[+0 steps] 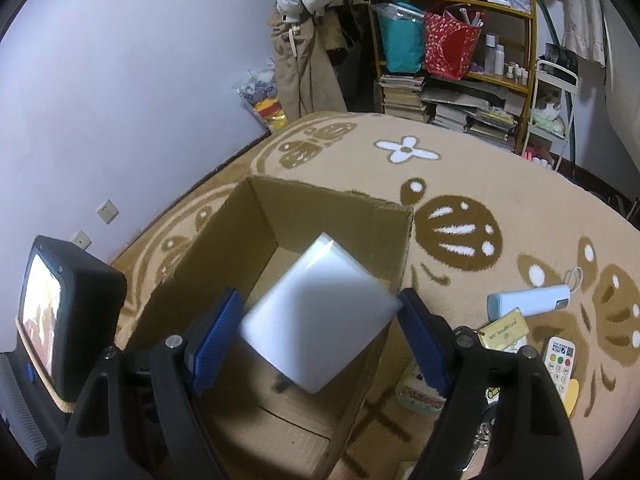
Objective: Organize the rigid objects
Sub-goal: 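Carry the white charger into the box with the right gripper and release it, then move the right gripper back and grasp the green cartoon keychain case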
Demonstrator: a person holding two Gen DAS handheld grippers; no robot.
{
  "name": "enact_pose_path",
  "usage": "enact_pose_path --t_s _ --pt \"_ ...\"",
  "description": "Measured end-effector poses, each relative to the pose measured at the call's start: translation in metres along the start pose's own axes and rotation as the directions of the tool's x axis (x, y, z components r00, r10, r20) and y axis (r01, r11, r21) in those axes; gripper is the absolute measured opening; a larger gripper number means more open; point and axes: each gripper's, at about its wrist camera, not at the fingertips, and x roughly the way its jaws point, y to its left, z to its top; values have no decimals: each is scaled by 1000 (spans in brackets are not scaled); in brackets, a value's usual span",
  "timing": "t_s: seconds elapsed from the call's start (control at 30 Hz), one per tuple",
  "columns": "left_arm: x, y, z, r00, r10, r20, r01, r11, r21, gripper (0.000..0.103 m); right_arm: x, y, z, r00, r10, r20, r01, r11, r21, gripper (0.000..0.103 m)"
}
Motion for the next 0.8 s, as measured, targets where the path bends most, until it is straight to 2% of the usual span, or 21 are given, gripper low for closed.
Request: enact_pose_path --t_s 0.2,0.33,0.4,0.8 --pt "0 2 1 1000 7 -2 -7 1000 -6 11 -9 -3 9 1000 6 15 -7 999 32 86" --pt "0 3 1 1000 4 -1 -4 1000 -8 11 -20 -9 8 1000 -10 23 9 999 45 102" --pt "1 4 1 1000 2 -1 -2 1000 -10 11 -27 -15 7 999 -27 36 25 999 48 103" --pt "1 5 1 1000 -1 -3 1 1000 -12 11 -40 -73 -16 992 -125 -7 125 985 119 103"
